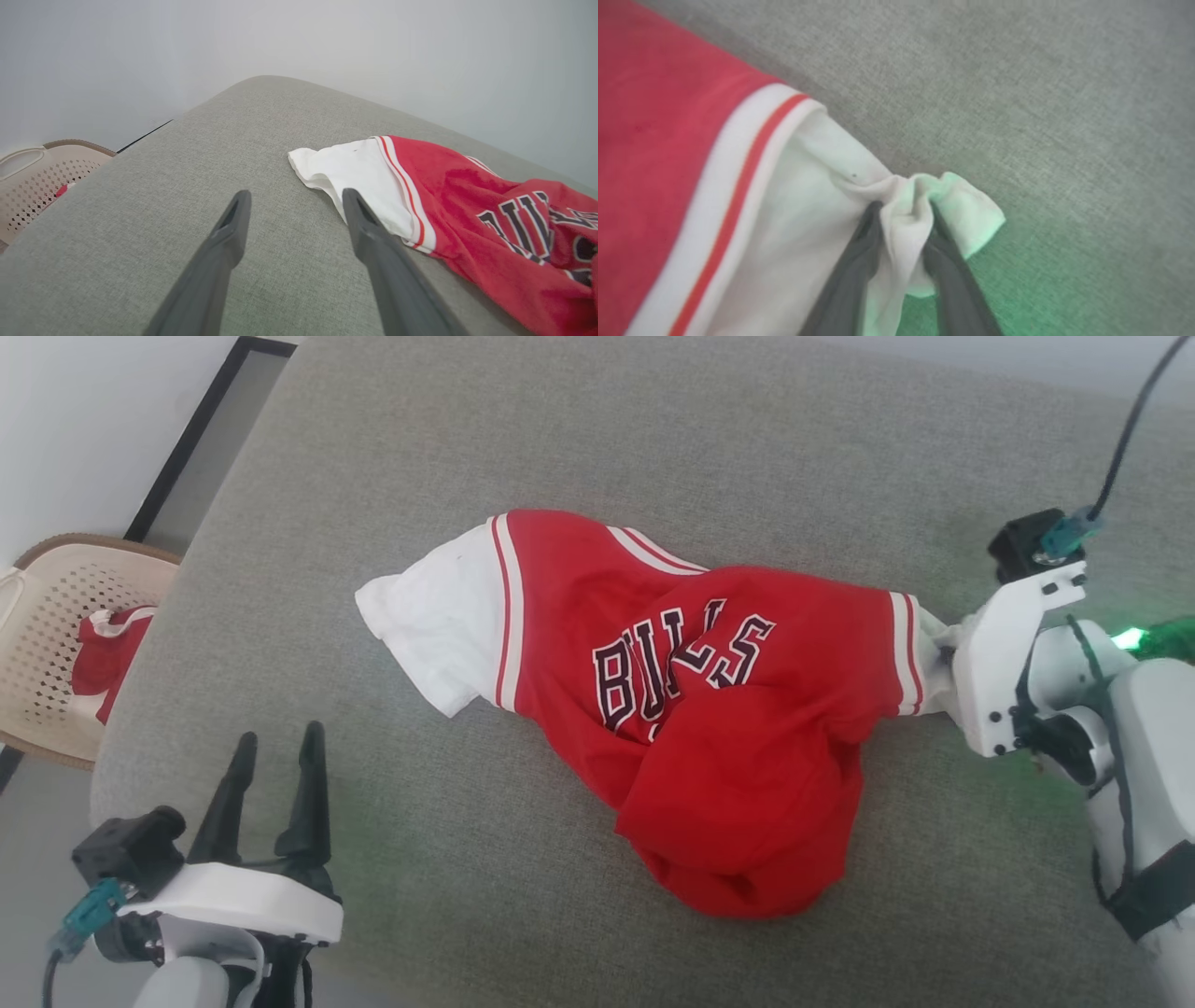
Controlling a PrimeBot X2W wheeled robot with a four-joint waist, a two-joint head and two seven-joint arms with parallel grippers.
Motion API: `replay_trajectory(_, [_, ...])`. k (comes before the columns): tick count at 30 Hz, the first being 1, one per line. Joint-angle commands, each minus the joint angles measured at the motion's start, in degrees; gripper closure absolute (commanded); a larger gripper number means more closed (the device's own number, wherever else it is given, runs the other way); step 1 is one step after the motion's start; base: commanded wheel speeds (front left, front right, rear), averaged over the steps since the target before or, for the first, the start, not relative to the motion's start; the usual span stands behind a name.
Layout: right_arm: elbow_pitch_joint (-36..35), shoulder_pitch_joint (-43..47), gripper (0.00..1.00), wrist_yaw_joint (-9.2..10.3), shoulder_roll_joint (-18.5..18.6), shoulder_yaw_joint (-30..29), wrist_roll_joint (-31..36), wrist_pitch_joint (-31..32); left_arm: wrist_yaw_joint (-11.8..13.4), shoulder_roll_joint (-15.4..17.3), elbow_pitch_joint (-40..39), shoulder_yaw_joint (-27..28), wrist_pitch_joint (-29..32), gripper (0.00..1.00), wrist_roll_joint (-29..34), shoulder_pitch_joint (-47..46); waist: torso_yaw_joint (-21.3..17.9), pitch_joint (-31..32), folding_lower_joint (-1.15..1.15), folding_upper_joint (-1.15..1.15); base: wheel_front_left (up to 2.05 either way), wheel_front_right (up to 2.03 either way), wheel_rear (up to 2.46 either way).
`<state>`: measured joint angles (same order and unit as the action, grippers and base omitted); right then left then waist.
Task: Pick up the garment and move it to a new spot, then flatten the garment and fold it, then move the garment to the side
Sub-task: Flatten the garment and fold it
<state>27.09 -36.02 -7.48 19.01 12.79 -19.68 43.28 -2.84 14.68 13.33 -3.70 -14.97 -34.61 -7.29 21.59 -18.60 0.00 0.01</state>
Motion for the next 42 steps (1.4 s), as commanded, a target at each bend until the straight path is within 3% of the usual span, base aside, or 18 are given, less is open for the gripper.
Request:
replay_trajectory(1, [3.2,3.9,1.00,0.00,-0.3,1.3,-0.9,0.9,-0.5,-0.3,0.2,0.7,-0.3,0.00,0.8,-0.4,-0.4,0.3,0.00,-0.01,0.00,0.00,0.00])
replay_trajectory(10, [-5.1,4.3,1.00,0.05,5.5,-0.8,-4.3,0.7,-1.9,-1.6,-0.3,4.5,-0.3,0.00,2.5,1.3,-3.6,1.4,0.00,-0.01,0.00,0.00,0.00])
replay_trajectory(16, [-10.7,6.8,1.00,0.01,10.6,-6.7,-5.8,2.6,-2.6,-1.8,-0.5,5.8,-0.3,0.00,3.8,0.9,-5.5,1.2,0.00,-0.01,0.00,0.00,0.00])
replay_trajectory(25, [-6.5,9.3,0.98,-0.01,8.5,-10.7,-6.7,2.0,-3.4,-2.2,0.6,5.6,-0.3,0.00,5.1,-0.4,-6.0,0.8,0.00,-0.01,0.00,0.00,0.00])
replay_trajectory(27, [-4.6,9.1,0.72,-0.01,7.8,-10.8,-6.9,1.5,-3.5,-2.0,0.8,5.6,-0.3,0.00,5.4,-0.6,-6.1,0.8,0.00,-0.01,0.00,0.00,0.00])
replay_trajectory(28, [-3.7,8.8,0.27,-0.01,7.5,-11.0,-6.9,1.0,-3.6,-2.0,0.9,5.5,-0.3,0.00,5.4,-0.7,-6.1,0.9,0.00,-0.01,0.00,0.00,0.00])
replay_trajectory(29, [-3.1,8.4,0.00,-0.01,7.3,-10.9,-6.8,0.6,-3.7,-1.8,1.0,5.4,-0.3,0.00,5.5,-0.8,-6.2,1.0,0.00,-0.01,0.00,0.00,0.00])
replay_trajectory(34, [-2.8,6.9,0.00,-0.01,7.1,-10.2,-7.3,-2.1,-3.9,-0.6,0.8,5.6,-0.2,0.00,5.4,-0.6,-7.6,2.2,0.00,-0.01,0.00,0.00,0.00])
replay_trajectory(42, [-8.5,8.9,0.00,-0.01,5.3,-11.8,-8.8,-10.0,-3.3,2.6,-2.1,6.4,2.3,0.00,5.6,0.4,-11.8,4.5,0.00,-0.01,0.00,0.00,0.00])
